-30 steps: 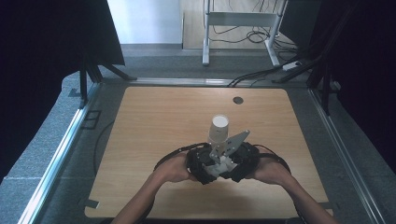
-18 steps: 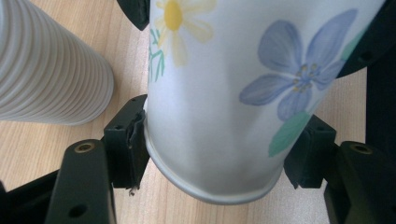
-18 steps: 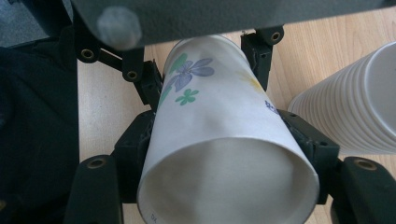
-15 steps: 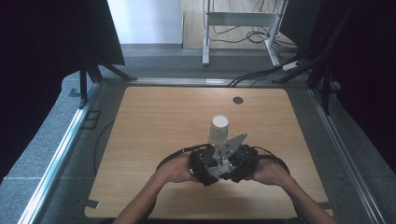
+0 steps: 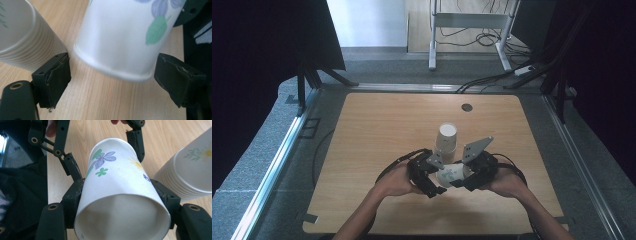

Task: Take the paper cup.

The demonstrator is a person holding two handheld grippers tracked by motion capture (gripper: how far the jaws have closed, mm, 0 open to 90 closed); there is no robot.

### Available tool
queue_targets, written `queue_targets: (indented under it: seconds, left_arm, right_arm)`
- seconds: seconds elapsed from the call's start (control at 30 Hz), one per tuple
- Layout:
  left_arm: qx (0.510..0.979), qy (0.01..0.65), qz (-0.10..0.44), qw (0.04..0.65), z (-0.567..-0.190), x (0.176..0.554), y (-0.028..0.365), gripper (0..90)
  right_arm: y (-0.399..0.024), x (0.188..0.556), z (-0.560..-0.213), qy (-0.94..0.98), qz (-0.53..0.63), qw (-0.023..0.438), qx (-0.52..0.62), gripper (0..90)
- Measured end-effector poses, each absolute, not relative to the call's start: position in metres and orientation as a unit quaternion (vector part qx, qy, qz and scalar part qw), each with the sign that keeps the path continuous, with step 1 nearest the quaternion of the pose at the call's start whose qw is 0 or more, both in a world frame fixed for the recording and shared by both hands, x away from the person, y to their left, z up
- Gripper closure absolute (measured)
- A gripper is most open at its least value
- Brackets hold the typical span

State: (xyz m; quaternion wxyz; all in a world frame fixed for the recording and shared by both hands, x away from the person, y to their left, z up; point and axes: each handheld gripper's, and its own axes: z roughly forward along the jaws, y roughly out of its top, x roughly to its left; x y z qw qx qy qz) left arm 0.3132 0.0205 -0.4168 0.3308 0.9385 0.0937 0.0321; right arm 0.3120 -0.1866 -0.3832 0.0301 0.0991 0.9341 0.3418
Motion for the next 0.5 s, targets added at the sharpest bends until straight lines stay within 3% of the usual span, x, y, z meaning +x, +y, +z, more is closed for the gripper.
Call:
queue_targets:
  seconds: [0.5]
  left_arm:
    - [0.89, 0.113, 0.017, 0.442, -0.413, 0.309, 0.043, 14.0]
  right_arm:
    - [-0.207, 0.309, -0.382, 0.901, 0.418, 0.025, 0.111, 36.4]
